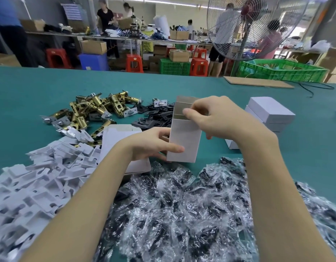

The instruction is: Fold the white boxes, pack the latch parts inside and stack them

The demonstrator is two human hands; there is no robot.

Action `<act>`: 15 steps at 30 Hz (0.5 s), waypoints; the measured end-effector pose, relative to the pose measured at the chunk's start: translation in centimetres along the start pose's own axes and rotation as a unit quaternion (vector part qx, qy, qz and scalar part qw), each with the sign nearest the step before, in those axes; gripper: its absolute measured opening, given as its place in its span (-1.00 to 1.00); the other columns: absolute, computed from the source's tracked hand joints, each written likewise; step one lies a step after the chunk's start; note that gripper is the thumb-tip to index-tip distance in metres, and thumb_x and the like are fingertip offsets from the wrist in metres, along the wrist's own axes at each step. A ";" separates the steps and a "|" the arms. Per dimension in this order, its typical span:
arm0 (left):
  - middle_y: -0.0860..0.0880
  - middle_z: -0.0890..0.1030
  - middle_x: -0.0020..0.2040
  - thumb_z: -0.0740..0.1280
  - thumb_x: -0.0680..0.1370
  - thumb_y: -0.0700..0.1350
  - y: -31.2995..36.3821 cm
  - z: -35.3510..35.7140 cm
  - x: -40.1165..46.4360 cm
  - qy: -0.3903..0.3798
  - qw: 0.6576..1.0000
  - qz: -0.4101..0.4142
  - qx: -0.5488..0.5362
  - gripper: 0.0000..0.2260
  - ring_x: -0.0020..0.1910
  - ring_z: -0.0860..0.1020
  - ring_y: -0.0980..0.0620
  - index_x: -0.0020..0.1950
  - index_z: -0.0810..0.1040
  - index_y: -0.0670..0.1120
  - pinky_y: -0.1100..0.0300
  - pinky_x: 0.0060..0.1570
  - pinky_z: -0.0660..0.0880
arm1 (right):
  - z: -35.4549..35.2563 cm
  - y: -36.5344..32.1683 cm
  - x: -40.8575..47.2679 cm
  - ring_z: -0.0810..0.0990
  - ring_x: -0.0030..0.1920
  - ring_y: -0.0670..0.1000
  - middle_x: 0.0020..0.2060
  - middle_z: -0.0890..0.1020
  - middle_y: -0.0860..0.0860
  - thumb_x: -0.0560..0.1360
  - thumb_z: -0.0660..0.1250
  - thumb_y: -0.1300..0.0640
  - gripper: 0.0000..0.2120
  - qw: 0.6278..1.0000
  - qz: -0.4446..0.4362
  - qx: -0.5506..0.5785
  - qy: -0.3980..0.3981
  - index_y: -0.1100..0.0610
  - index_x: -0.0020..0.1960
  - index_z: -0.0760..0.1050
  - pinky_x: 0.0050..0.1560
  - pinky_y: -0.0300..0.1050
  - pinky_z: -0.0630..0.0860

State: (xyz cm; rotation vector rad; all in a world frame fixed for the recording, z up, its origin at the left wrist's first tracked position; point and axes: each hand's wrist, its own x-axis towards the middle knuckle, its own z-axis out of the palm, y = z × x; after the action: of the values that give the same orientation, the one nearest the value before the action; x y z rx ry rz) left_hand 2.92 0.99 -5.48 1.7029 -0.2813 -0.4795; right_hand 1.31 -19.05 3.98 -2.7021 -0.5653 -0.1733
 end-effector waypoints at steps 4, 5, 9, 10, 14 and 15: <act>-0.01 0.74 0.07 0.55 0.49 -0.16 0.1 -0.1 0.1 0.030 0.999 0.016 -0.021 -0.65 0.06 0.71 0.03 0.24 0.60 0.04 0.19 -0.08 0.64 | -0.1 0.1 0.2 0.52 -0.27 -0.22 -0.10 0.67 -0.16 0.62 0.30 -0.05 -0.87 0.991 -0.056 0.068 0.104 -0.05 -0.04 0.58 -0.01 0.03 0.59; -0.01 0.74 0.06 0.55 0.49 -0.16 0.1 -0.1 0.2 0.047 0.998 0.021 -0.028 -0.64 0.05 0.71 0.03 0.25 0.60 0.04 0.19 -0.09 0.64 | -0.1 0.2 0.3 0.50 -0.28 -0.20 -0.09 0.66 -0.16 0.60 0.31 -0.02 -0.91 0.984 -0.064 0.085 0.145 -0.04 -0.02 0.56 -0.03 0.02 0.57; 0.05 0.75 -0.02 0.56 0.47 -0.16 -0.1 -0.2 0.6 0.135 0.990 0.036 -0.033 -0.65 -0.05 0.72 0.09 0.20 0.59 0.06 0.20 -0.16 0.64 | -0.1 1.9 0.7 0.62 -0.13 0.06 -0.17 0.66 -0.06 0.57 0.28 -0.01 -0.90 0.992 0.033 0.027 0.116 0.00 -0.05 0.49 -0.05 -0.03 0.56; 0.06 0.75 -0.03 0.56 0.48 -0.17 -0.2 -0.3 0.7 0.149 0.987 0.039 -0.033 -0.66 -0.06 0.72 0.10 0.19 0.59 0.06 0.20 -0.17 0.63 | 0.0 2.4 0.6 0.67 -0.16 0.05 -0.20 0.70 -0.04 0.57 0.28 -0.01 -0.88 0.997 0.074 -0.006 0.028 0.02 -0.04 0.52 -0.08 -0.07 0.59; -0.01 0.73 0.04 0.56 0.47 -0.23 -0.5 -0.1 1.0 0.187 0.980 0.047 -0.039 -0.64 0.00 0.70 0.03 0.17 0.58 0.07 0.15 -0.17 0.65 | 1.8 3.7 -0.1 0.71 -0.25 -0.04 -0.18 0.73 -0.05 0.47 0.53 -0.11 -0.76 0.923 0.185 -0.047 -0.335 0.01 0.00 0.61 -0.26 -0.19 0.54; -0.03 0.72 0.05 0.55 0.47 -0.25 -0.6 -0.1 1.0 0.194 0.979 0.049 -0.039 -0.63 0.02 0.70 0.01 0.17 0.57 0.07 0.13 -0.16 0.66 | 2.3 3.8 -0.2 0.70 -0.24 -0.04 -0.16 0.71 -0.04 0.41 0.58 -0.12 -0.73 0.909 0.190 -0.047 -0.368 -0.01 -0.03 0.62 -0.32 -0.24 0.52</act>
State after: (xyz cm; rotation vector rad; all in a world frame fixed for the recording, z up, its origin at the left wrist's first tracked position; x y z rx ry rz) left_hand 3.82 0.72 -6.20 1.6576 -0.0617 -0.0786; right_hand 2.79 -21.42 0.54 -2.8472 -0.1981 0.9758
